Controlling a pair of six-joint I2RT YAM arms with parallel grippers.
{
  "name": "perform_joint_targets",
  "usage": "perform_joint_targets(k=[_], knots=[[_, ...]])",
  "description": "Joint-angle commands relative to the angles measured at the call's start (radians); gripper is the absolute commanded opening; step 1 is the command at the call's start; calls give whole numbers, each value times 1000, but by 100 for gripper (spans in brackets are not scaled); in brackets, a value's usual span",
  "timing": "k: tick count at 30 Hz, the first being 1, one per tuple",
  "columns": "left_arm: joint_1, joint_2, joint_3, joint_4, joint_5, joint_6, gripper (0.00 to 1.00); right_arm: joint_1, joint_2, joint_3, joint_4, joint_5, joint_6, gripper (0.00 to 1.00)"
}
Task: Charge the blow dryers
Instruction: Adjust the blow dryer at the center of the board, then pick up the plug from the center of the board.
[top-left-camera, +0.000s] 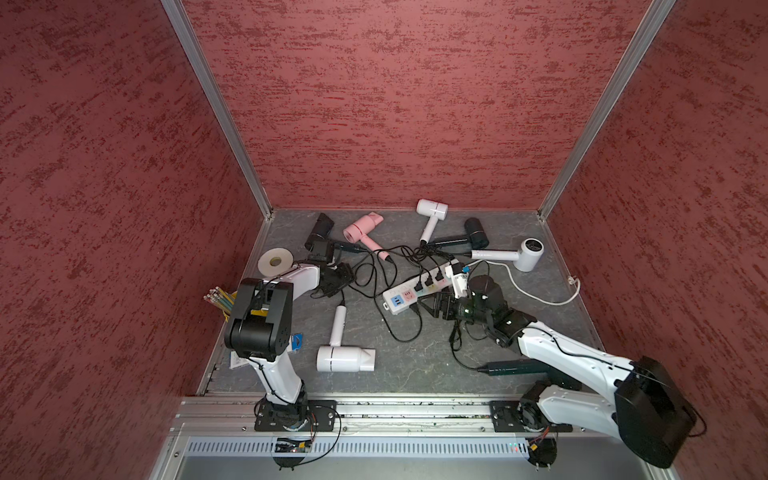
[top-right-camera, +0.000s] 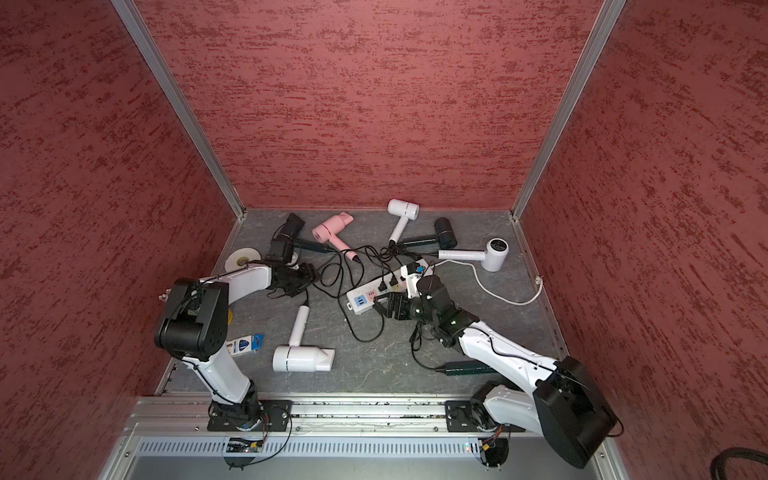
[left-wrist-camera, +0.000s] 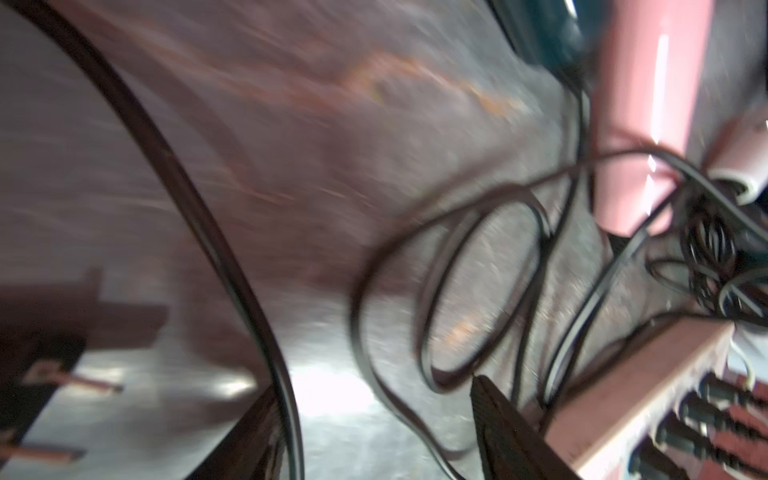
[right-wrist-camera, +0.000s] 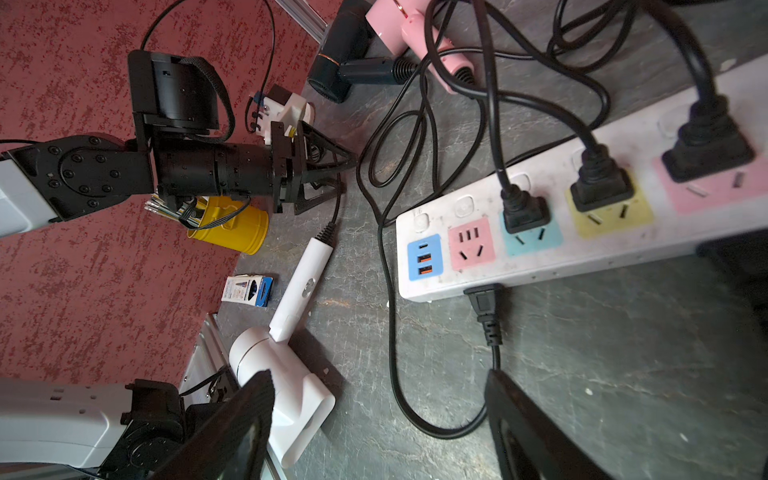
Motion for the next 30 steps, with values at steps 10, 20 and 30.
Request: perform_joint_targets(k=[10, 20, 30], knots=[[-59, -156, 45, -85, -57, 50, 72, -3, -37, -24, 20, 8, 8, 79], [120, -186, 32, -182, -74, -52, 70, -3, -19, -29, 48, -9, 13, 79], [202, 2, 143, -190, -36, -98, 55, -3, -37, -43, 46, -13, 18, 78]])
